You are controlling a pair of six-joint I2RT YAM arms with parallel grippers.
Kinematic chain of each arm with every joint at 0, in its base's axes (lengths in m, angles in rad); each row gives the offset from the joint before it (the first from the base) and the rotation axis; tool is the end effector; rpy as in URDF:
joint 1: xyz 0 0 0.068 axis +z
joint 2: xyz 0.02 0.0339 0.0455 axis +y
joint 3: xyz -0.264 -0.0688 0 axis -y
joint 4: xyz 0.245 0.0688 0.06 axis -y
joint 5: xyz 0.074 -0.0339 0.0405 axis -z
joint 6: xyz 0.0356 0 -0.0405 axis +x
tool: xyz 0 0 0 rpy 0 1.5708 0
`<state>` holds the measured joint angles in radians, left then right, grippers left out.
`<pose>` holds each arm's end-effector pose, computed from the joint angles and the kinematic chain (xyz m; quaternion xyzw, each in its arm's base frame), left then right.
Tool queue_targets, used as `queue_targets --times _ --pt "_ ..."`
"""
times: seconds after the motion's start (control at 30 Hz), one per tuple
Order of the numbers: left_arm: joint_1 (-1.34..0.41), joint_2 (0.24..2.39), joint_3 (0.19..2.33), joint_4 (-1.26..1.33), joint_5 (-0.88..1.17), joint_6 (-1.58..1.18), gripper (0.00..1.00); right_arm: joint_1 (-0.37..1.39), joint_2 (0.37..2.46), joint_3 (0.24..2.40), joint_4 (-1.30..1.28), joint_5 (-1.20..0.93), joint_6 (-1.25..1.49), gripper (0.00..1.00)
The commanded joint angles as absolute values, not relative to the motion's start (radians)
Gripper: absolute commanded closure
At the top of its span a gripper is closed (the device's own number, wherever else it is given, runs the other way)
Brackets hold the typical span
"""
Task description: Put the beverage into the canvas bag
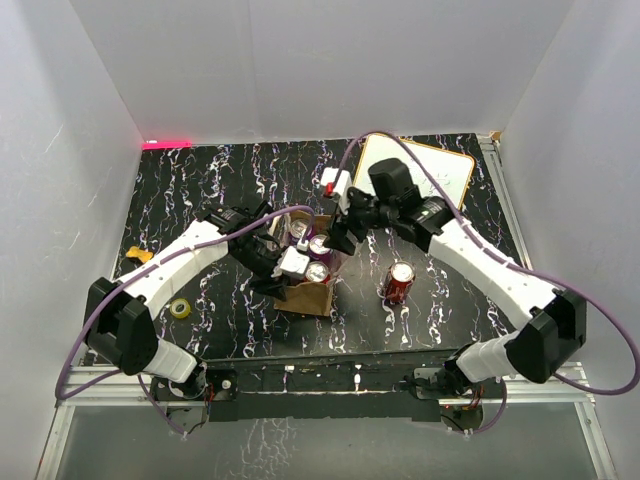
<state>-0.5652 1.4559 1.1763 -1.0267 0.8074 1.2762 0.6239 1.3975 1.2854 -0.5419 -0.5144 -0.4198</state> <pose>0.2122 -0.1650 0.2706 0.7570 0.5105 -0.3228 0.2492 0.2397 0.1941 0.3419 -0.5299 0.6957 0.2705 0.4025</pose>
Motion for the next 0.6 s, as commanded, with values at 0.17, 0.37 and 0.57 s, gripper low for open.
queue_targets --times 0.17,0.37,0.57 --pt "-0.571 1.411 1.308 -1.135 0.870 1.324 0.48 0.390 1.211 1.309 -0.624 -0.690 -0.438 0.26" --pt "-0.570 1.408 1.404 -1.082 0.855 1.112 0.04 0.231 1.059 1.166 -0.685 -0.686 -0.453 0.22" --pt "-0.569 1.385 1.475 -1.013 0.836 0.920 0.03 0.197 0.958 0.992 -0.725 -0.534 -0.492 0.16"
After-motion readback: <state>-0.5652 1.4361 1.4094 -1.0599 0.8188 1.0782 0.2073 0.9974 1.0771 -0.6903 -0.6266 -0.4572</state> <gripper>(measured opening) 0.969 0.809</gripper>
